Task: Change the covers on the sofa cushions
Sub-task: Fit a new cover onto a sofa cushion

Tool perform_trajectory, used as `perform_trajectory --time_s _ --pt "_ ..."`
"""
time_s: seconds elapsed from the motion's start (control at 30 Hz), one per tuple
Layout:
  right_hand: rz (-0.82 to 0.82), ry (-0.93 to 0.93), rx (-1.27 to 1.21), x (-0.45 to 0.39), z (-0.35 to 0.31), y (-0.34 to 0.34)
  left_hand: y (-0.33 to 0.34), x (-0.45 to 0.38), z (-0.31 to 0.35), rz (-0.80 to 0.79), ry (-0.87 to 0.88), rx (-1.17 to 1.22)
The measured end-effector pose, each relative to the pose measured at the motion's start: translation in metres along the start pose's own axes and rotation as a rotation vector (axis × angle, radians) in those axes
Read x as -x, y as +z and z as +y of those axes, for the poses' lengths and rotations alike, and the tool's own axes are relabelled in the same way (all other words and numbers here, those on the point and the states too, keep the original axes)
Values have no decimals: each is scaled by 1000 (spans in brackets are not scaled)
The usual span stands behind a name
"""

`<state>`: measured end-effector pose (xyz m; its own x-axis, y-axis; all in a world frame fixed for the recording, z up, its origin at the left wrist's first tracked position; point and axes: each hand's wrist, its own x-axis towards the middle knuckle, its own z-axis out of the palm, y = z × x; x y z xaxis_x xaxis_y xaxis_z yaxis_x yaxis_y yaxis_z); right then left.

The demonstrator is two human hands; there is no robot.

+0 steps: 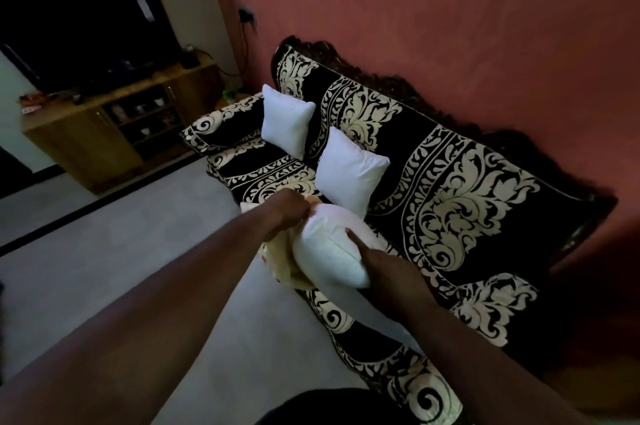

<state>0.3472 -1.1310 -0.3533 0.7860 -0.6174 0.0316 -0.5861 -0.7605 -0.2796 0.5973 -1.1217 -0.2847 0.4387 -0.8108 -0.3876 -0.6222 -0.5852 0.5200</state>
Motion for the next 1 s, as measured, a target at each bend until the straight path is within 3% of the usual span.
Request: perform_trajectory --time_s 0.13,0.27,0.37,0.47,0.6,0.73,0.83,1.0 --pt "-53 89 -24 -23 -6 -3 -3 16 12 41 123 105" --pt "-50 117 100 -42 -8 -9 5 44 36 81 256 -77" --pt "-73 80 138 -55 -19 -18 21 63 45 199 382 -288" --pt "-115 147 39 -66 -29 -30 25 74 39 309 459 -408" --pt "-240 223 -56 -75 -37 -39 35 85 33 262 556 -475" --pt "-84 250 -326 -73 -47 -36 17 71 15 400 523 -420" --pt "54 195 -334 -67 -54 -33 -2 61 3 592 467 -413" --pt "62 159 -252 -73 -57 -26 6 60 10 564 509 -413"
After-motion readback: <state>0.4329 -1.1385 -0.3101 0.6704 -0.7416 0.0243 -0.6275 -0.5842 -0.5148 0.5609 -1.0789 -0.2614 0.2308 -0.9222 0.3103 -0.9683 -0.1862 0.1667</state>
